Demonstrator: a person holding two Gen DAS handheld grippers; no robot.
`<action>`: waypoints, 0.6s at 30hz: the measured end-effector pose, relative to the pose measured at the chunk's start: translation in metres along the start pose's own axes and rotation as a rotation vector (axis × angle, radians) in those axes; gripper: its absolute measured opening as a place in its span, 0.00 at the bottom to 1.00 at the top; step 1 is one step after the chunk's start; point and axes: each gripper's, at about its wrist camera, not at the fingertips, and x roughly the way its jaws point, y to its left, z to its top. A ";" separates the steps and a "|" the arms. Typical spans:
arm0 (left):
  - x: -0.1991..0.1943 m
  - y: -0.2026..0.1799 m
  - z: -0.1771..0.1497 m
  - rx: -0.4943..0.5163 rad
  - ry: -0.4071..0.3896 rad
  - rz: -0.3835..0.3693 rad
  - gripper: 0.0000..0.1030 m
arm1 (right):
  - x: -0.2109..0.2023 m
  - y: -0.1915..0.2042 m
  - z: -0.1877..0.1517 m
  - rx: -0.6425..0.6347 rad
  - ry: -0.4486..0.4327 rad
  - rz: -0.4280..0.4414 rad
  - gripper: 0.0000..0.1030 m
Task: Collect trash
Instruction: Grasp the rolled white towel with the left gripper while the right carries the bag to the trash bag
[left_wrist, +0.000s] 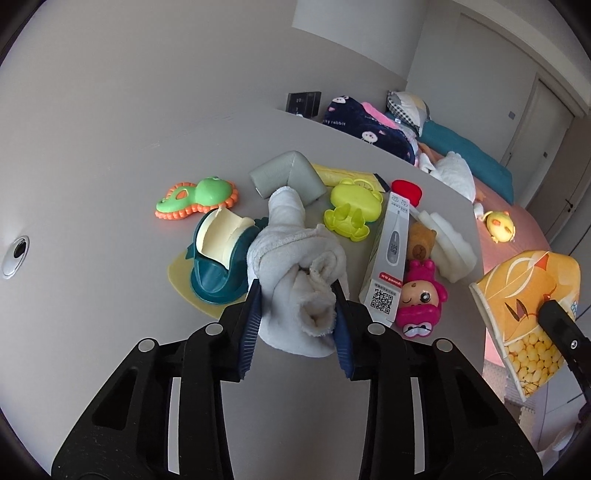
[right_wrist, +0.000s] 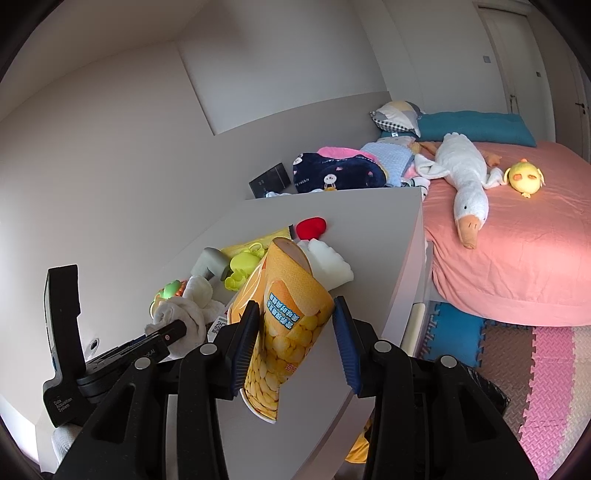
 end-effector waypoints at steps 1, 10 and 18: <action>-0.005 0.000 0.001 -0.002 -0.023 -0.005 0.33 | -0.002 0.000 0.000 0.001 -0.007 -0.002 0.41; -0.043 -0.022 0.012 0.063 -0.133 -0.016 0.32 | -0.030 -0.002 0.007 -0.008 -0.069 -0.024 0.42; -0.063 -0.068 0.008 0.145 -0.163 -0.078 0.32 | -0.065 -0.026 0.013 0.008 -0.121 -0.083 0.42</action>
